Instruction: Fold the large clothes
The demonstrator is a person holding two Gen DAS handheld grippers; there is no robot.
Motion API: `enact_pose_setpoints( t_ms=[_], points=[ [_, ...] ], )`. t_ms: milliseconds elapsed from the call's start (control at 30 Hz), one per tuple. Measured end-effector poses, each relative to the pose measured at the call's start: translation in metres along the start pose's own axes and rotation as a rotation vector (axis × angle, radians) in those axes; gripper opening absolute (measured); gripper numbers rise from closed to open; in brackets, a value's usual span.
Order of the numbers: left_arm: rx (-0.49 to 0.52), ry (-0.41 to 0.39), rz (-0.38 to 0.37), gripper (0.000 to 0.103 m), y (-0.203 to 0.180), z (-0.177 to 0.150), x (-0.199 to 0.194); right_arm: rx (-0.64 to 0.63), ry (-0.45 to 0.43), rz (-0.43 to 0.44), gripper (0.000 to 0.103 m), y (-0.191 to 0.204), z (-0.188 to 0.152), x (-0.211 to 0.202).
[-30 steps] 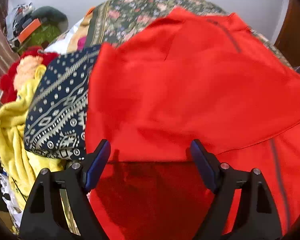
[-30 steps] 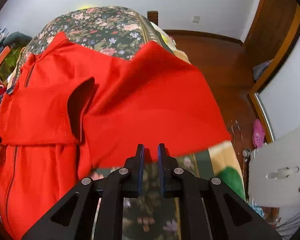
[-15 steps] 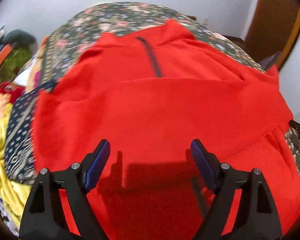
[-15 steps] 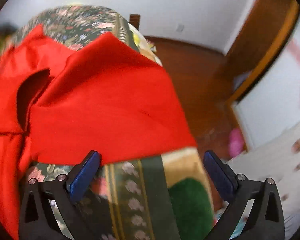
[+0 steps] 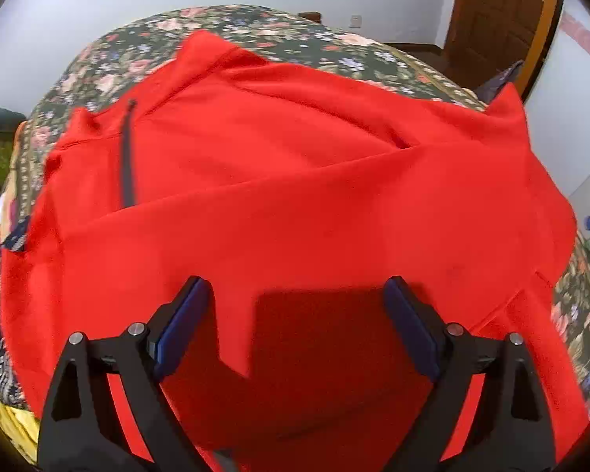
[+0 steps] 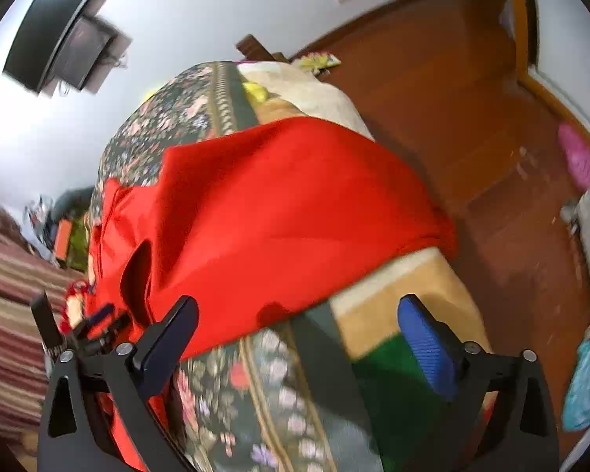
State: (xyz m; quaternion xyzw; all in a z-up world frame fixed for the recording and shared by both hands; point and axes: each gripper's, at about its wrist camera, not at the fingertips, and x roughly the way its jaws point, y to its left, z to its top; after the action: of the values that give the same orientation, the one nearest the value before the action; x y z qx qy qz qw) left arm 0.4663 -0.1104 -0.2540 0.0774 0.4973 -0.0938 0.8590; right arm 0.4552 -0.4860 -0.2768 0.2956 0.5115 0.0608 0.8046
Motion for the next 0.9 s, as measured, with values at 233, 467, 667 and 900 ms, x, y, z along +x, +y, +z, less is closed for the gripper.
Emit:
enact_pose_setpoints(
  t_ms=[233,467,667,900],
  points=[
    [0.01,-0.018,-0.002,0.092,-0.009,0.006,0.004,0.184,-0.01,0.049,0.081,-0.025,0.023,0.04],
    [-0.023,-0.015,-0.012,0.092,0.001,0.001,-0.002,0.202,-0.087,-0.021,0.013,-0.024,0.041,0.03],
    [-0.032,-0.035,-0.009,0.092,0.015,-0.009,-0.023,0.018,-0.229,-0.05,0.009,0.032,0.046,-0.03],
    [-0.072,-0.094,0.002,0.092,0.048,-0.023,-0.06,-0.267,-0.377,-0.001,0.008,0.163,0.031,-0.1]
  ],
)
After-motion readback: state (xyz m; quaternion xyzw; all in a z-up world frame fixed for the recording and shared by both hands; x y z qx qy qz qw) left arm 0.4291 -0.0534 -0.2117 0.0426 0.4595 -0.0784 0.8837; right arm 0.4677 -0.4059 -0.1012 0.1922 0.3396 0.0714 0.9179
